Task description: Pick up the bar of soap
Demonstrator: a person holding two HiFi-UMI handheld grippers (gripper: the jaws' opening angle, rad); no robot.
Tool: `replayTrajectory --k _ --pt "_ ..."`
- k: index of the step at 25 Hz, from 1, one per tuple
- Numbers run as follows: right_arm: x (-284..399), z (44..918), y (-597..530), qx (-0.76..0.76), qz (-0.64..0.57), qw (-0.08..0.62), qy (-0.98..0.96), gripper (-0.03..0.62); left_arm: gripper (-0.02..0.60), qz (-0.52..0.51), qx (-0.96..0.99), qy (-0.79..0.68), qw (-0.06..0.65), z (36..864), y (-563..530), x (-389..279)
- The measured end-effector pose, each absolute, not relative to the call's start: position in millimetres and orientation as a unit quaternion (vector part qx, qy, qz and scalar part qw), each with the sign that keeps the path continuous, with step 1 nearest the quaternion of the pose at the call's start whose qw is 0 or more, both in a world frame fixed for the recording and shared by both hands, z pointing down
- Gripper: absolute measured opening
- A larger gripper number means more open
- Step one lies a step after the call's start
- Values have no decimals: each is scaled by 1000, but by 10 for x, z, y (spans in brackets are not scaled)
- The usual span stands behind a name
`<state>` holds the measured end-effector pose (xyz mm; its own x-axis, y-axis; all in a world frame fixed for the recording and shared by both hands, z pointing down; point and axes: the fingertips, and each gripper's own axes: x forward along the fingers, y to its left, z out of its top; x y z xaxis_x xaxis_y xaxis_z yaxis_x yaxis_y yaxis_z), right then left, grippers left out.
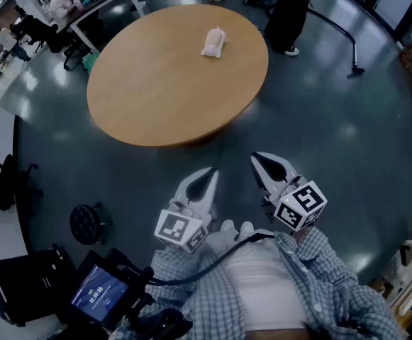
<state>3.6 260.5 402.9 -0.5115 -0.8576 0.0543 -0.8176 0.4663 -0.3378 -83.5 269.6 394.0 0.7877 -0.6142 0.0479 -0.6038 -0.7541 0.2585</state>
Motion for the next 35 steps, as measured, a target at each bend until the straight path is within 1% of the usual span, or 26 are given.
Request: replayTrajectory --k 22,28,35 --pt "43 4041 2572 -487 -174 68 853 5 -2 -17 934 -332 130 3942 2657 -850" --pt "380 4052 2738 -484 -178 71 854 5 -2 -15 932 -341 122 3889 2807 -570" --pt "598 4075 2795 -490 -180 76 849 5 -2 -18 928 -352 119 3876 2911 -487"
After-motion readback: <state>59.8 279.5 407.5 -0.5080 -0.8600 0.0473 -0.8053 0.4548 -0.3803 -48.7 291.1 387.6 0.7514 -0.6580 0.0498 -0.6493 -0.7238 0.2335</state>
